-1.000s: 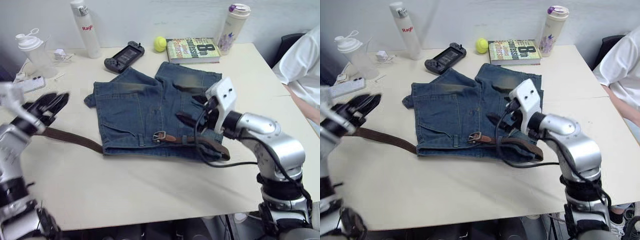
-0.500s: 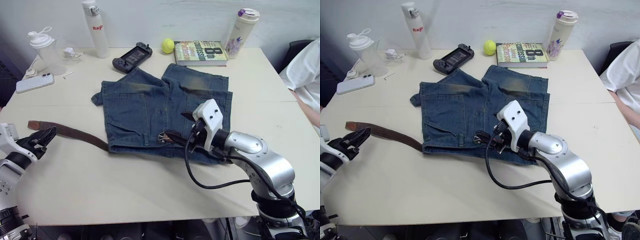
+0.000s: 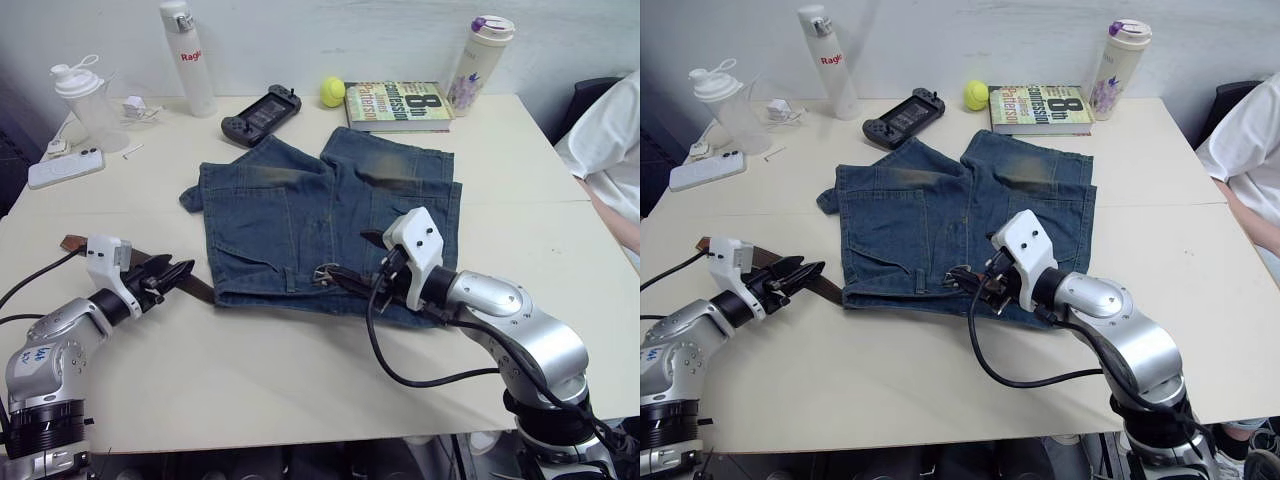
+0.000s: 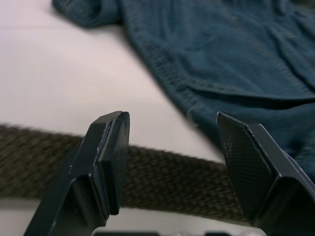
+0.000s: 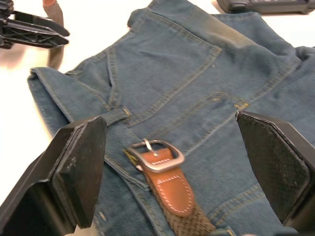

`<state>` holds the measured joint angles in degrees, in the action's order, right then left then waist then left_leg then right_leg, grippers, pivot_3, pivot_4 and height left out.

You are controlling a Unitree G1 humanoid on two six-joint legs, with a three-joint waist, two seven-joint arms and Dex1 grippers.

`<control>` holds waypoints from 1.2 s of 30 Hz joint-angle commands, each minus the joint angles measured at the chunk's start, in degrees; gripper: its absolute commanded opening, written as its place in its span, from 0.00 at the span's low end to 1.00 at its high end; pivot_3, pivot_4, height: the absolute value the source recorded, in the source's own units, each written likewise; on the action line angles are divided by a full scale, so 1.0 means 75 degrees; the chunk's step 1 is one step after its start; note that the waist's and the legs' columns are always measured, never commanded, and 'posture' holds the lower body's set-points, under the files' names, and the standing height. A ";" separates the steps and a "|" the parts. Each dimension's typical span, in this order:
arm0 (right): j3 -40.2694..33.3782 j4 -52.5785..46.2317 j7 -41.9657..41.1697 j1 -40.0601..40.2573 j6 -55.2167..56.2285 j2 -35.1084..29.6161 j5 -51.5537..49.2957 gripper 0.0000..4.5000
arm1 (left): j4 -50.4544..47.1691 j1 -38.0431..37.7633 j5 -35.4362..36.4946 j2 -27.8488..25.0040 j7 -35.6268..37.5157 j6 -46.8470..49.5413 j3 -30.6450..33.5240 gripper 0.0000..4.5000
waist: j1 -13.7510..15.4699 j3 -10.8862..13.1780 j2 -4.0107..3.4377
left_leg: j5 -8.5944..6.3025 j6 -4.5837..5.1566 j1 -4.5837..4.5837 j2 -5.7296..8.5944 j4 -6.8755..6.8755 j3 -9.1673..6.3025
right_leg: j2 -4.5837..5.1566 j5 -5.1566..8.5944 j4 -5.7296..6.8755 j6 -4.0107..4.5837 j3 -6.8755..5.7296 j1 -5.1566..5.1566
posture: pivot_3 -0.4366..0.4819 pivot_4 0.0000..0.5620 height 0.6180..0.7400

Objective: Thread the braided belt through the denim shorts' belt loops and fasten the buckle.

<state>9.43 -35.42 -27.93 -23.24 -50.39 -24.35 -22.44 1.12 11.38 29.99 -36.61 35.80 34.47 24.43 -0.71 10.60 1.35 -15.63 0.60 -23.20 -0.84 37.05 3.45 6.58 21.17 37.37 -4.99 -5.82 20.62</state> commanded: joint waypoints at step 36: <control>0.3210 0.2158 -0.0018 -0.0430 0.1234 0.0462 0.3248 0.99 | -0.1608 -0.1036 0.4110 0.1224 -0.4151 0.3921 0.3267 0.69 | -0.0113 -0.0014 0.0020 | -0.0018 -0.0017 0.0019 -0.0002 -0.0010 -0.0023 | 0.0002 0.0006 -0.0018 0.0011 -0.0002 -0.0020 | 0.48 0.27 1.00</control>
<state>31.88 -18.55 -26.97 -27.18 -40.83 -19.83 0.39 -11.66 2.53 57.83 -27.36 8.96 62.27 46.50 -1.56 10.50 1.51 -15.76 0.48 -23.06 -0.85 37.00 3.28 6.60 21.22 37.29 -4.91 -5.84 20.46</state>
